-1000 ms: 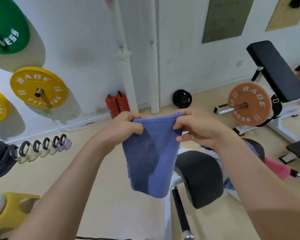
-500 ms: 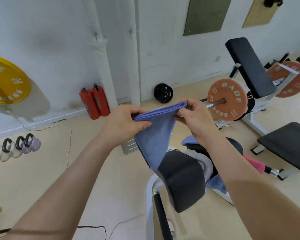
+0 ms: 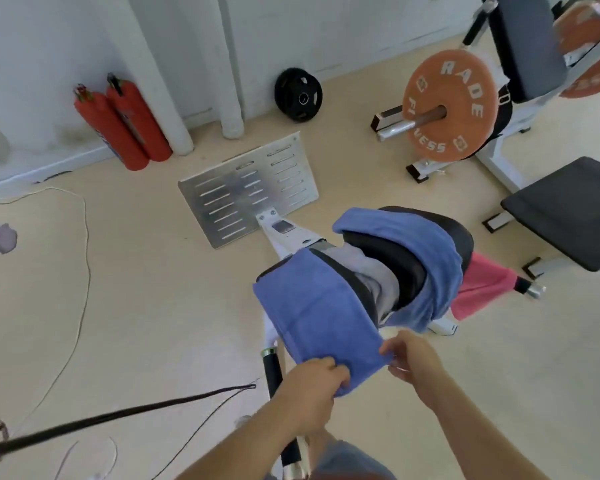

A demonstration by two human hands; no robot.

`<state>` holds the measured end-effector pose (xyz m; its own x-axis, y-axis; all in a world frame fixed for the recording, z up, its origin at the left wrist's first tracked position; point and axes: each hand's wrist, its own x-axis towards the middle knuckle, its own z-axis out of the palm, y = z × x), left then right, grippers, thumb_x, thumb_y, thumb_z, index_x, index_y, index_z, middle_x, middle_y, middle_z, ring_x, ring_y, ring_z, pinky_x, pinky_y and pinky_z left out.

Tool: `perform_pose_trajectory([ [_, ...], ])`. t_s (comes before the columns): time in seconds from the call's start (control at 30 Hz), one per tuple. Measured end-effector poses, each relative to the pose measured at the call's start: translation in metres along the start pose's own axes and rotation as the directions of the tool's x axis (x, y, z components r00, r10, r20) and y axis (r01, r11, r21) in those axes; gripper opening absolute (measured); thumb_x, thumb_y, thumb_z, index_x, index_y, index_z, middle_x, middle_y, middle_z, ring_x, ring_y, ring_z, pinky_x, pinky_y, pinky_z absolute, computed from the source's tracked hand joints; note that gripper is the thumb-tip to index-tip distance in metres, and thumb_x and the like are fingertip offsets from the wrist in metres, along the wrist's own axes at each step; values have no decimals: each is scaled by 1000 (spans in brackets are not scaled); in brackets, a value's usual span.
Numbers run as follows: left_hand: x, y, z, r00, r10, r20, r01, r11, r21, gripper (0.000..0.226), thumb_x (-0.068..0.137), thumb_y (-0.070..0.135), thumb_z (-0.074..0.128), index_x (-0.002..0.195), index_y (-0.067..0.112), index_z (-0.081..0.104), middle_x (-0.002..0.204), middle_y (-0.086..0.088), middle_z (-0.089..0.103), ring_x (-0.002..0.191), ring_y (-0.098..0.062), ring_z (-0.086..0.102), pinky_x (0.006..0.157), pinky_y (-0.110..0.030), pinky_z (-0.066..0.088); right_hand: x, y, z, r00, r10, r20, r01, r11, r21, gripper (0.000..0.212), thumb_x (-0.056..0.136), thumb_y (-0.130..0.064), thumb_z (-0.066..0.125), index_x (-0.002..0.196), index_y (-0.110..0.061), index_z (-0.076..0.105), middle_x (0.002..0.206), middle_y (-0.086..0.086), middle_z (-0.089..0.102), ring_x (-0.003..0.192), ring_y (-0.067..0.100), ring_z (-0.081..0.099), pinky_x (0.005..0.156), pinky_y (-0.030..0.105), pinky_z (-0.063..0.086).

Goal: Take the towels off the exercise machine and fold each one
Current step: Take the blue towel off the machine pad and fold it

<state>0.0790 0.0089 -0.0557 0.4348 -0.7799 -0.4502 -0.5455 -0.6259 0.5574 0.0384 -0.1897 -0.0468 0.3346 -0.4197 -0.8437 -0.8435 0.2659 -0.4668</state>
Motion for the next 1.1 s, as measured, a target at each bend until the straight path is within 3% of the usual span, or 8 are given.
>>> perform_pose_trajectory([
  [0.13, 8, -2, 1, 992, -7, 129, 31, 983, -181, 23, 74, 8, 53, 88, 24, 63, 88, 4, 66, 77, -15, 54, 63, -26, 37, 17, 26, 9, 995, -98, -4, 98, 993, -73, 31, 76, -10, 73, 64, -13, 44, 66, 8, 36, 63, 20, 32, 60, 32, 30],
  [0.23, 30, -8, -31, 980, -146, -134, 84, 918, -387, 21, 84, 12, 52, 90, 21, 69, 89, 6, 70, 81, -13, 59, 75, -34, 50, 25, 39, 22, 990, -138, -39, 138, 990, -6, 31, 76, 6, 68, 70, -15, 46, 67, 7, 42, 56, 18, 33, 53, 28, 28],
  [0.37, 73, -36, -76, 840, -322, -436, 176, 923, -342, 26, 94, 15, 46, 113, 18, 63, 115, -4, 62, 106, -22, 55, 91, -34, 43, 27, 48, 30, 996, -79, -35, 86, 960, 265, 21, 82, 6, 64, 100, -5, 60, 84, 12, 60, 62, 18, 48, 55, 24, 36],
  [0.53, 115, -100, -78, 841, -536, -74, 490, 813, -315, 44, 96, 36, 33, 132, 14, 47, 136, -14, 50, 122, -36, 47, 103, -44, 37, 24, 62, 50, 988, 62, 144, -127, 855, 503, 22, 95, -28, 57, 115, -20, 60, 114, -1, 67, 102, 20, 61, 80, 32, 39],
  [0.67, 111, -113, -77, 802, -598, -1, 572, 767, -290, 61, 91, 58, 39, 135, 16, 45, 135, -13, 52, 120, -37, 49, 102, -46, 39, 17, 64, 67, 978, 83, 194, -181, 801, 570, 34, 95, -26, 56, 127, -15, 55, 121, 2, 65, 103, 18, 61, 69, 31, 43],
  [0.8, 115, -118, -106, 760, -630, 160, 618, 623, -480, 53, 80, 40, 71, 123, 11, 58, 120, -6, 60, 101, -24, 54, 81, -31, 40, 15, 59, 73, 997, 57, 52, -75, 850, 522, 28, 101, -22, 47, 124, -8, 54, 120, 8, 63, 102, 24, 62, 68, 27, 51],
  [0.97, 121, -112, -121, 839, -544, -31, 452, 725, -519, 33, 80, 27, 72, 107, 12, 61, 101, -4, 64, 90, -21, 57, 78, -31, 45, 21, 59, 84, 973, -41, -229, 122, 927, 354, 38, 102, -32, 38, 138, -20, 41, 132, -2, 55, 123, 22, 52, 105, 41, 41],
  [1.1, 117, -127, -113, 815, -562, -143, 464, 780, -420, 31, 83, 33, 67, 106, 14, 59, 103, -4, 63, 94, -24, 57, 83, -33, 44, 27, 61, 91, 924, -76, -376, 162, 965, 204, 28, 101, -37, 35, 121, -21, 46, 118, 4, 59, 111, 23, 57, 102, 45, 43],
])
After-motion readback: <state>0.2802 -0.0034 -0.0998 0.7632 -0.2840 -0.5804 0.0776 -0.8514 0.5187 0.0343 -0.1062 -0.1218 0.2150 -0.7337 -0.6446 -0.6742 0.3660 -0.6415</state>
